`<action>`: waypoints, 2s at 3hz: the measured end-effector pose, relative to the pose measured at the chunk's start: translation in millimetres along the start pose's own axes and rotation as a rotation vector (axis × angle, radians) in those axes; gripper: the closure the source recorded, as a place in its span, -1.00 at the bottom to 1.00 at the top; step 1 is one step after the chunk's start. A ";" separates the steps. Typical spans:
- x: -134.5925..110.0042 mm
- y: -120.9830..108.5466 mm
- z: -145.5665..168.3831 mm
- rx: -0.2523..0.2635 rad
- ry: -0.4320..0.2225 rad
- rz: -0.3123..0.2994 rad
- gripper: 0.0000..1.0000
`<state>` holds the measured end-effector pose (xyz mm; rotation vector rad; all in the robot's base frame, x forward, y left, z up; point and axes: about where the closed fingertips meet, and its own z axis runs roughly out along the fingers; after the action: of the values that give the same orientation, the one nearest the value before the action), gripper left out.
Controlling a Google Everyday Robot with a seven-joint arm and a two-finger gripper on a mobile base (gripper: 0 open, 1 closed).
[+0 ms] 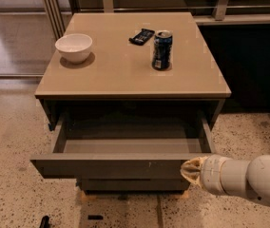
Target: Close top drawer
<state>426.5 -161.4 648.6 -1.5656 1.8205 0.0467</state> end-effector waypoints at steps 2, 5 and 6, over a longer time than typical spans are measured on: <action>0.4 -42.0 26.6 0.127 -0.097 -0.006 1.00; -12.6 -110.3 59.4 0.144 -0.084 -0.024 1.00; -17.1 -132.6 71.1 0.134 -0.054 -0.025 1.00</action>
Offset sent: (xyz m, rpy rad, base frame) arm 0.0688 0.0013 -0.0044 0.1188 -0.1812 -0.0308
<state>576.9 -148.3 660.2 -1.4794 1.7257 -0.0436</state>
